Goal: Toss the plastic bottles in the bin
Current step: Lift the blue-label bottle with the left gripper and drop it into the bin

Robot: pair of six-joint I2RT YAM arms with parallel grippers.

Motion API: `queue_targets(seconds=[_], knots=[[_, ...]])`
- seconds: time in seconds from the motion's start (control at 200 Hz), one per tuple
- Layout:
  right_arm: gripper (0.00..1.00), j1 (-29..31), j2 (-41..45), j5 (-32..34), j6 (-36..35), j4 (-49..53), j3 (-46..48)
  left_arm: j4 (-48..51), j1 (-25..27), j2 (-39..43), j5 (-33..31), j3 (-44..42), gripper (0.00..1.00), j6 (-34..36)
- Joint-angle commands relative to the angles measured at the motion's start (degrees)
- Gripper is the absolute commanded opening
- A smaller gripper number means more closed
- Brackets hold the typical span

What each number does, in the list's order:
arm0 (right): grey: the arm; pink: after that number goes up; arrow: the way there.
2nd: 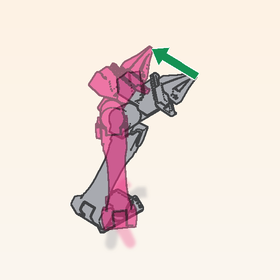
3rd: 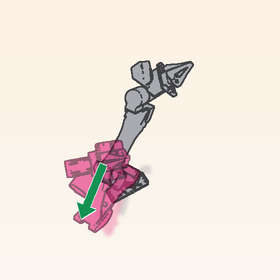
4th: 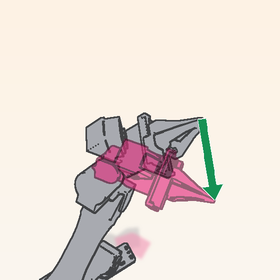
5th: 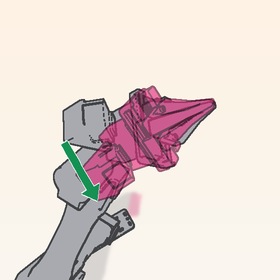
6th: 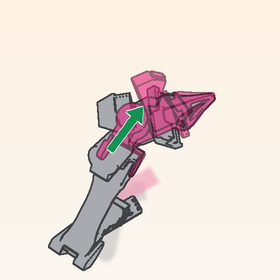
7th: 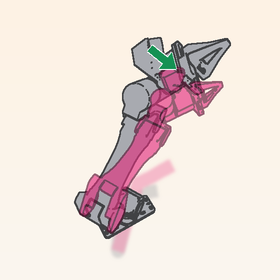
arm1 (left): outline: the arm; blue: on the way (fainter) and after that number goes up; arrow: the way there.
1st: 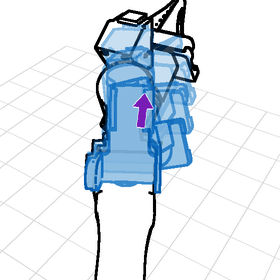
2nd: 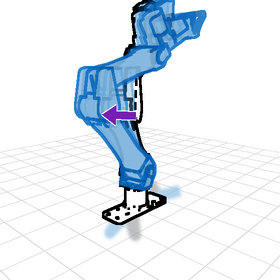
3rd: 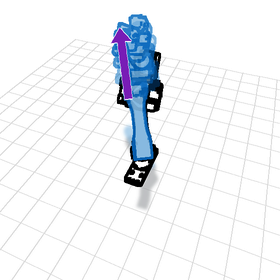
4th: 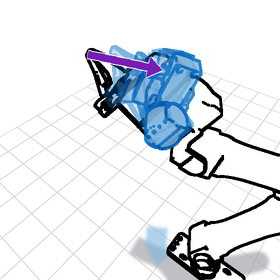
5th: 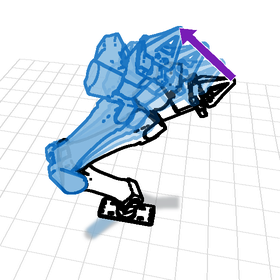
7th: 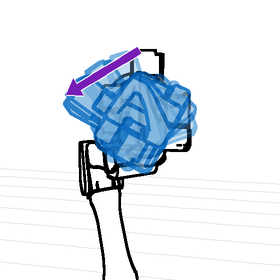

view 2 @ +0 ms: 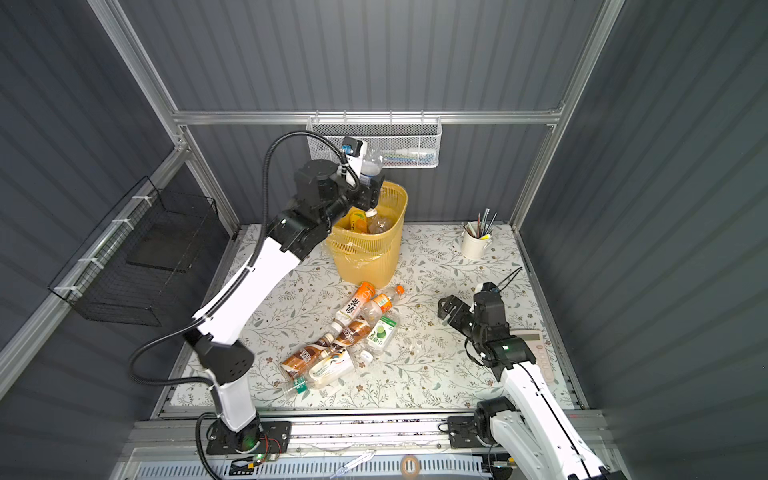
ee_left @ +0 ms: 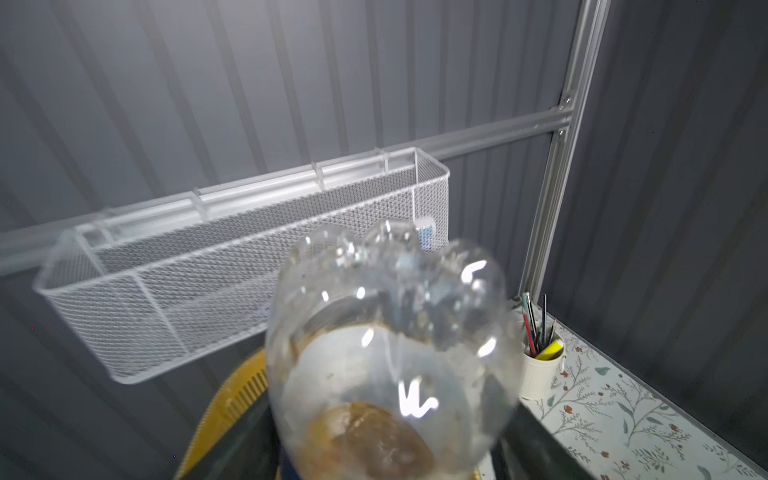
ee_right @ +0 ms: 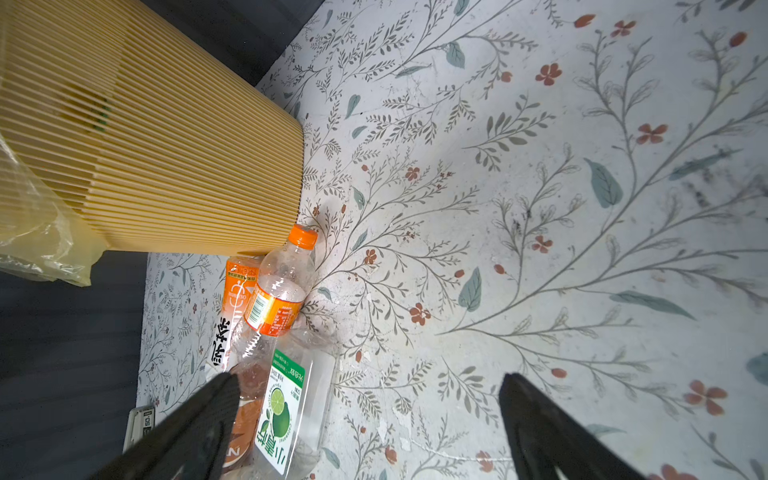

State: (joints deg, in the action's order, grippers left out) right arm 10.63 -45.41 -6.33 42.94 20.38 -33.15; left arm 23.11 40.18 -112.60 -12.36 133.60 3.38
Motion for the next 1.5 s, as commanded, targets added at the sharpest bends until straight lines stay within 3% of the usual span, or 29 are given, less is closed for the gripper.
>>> queue_targets(seconds=[0.0,0.06,0.245,0.51,0.74,0.93,1.201,1.496], knots=[[0.99,-0.3,1.0,-0.4,-2.4,3.4,-2.0,12.8,-0.1,-2.5,6.1,8.6,0.91,-5.6],[0.99,-0.4,1.7,-0.1,-2.3,3.6,-1.8,9.5,-0.1,0.6,7.1,5.0,1.0,-6.4],[0.99,-0.4,1.6,-0.5,-1.6,4.2,-1.3,-1.5,-0.1,15.9,4.9,-13.9,1.0,-7.3],[0.99,0.1,-0.7,-2.8,1.1,2.5,-1.0,-4.9,0.0,34.7,-0.6,-37.9,1.0,-8.3],[0.99,3.5,-3.9,-1.8,5.0,0.0,-0.9,0.4,0.0,46.1,-4.9,-56.0,1.0,-11.5],[0.99,7.2,-5.7,0.8,9.0,-1.7,-0.2,8.0,0.0,51.6,-6.0,-65.4,1.0,-14.4],[0.99,12.4,-10.6,3.7,13.2,-2.1,-1.5,15.5,1.9,55.8,-3.6,-76.9,0.98,-23.9],[0.99,15.3,-13.5,5.4,14.2,-3.1,-2.9,20.6,15.7,54.6,-5.5,-85.4,0.95,-36.3]])
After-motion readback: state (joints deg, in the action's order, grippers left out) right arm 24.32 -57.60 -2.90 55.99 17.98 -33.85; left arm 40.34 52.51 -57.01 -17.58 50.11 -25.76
